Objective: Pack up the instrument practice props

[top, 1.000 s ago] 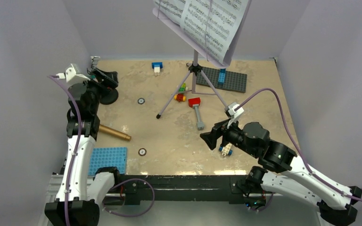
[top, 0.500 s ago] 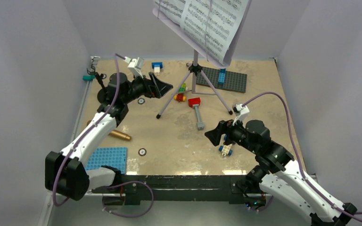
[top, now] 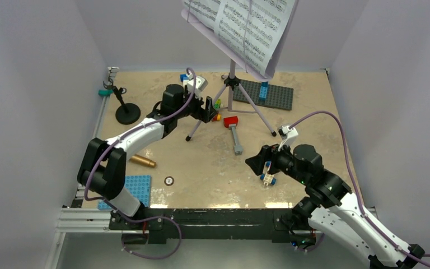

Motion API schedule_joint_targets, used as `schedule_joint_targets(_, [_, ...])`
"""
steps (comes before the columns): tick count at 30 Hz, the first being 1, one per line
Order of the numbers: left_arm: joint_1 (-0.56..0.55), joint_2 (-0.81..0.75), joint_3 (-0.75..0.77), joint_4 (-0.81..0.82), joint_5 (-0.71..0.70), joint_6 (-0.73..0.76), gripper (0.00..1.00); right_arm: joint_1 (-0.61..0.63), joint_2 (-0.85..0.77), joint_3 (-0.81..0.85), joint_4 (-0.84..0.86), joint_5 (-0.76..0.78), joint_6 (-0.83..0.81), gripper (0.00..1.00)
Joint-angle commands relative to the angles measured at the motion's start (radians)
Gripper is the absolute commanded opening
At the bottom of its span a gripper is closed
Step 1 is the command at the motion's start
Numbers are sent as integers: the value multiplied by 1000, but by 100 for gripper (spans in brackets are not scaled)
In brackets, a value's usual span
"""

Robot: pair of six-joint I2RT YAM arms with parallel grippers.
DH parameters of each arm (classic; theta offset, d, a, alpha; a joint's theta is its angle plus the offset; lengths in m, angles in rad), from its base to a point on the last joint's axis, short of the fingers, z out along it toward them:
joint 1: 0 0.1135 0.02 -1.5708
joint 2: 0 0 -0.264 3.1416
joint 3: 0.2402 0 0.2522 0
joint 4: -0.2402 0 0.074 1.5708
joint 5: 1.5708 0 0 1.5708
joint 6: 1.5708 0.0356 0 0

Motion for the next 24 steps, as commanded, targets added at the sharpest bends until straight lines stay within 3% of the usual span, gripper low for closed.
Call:
schedule_joint_targets(1, [-3,63,99,42,-81,114,84,-6,-14,42,-27,31,-27,89])
schedule_joint_targets(8, [-3,183,199,-13,-117,137,72,-6,-15,48,-41,57,-44,89])
schedule_joint_targets(14, [-4,205,183,-8,-102,130,61,-6,10,51,-23,53,-52,89])
schedule_joint_targets(24, [-31,168,87,43,-119,100,8,-7,22,51,-6,72,-57,89])
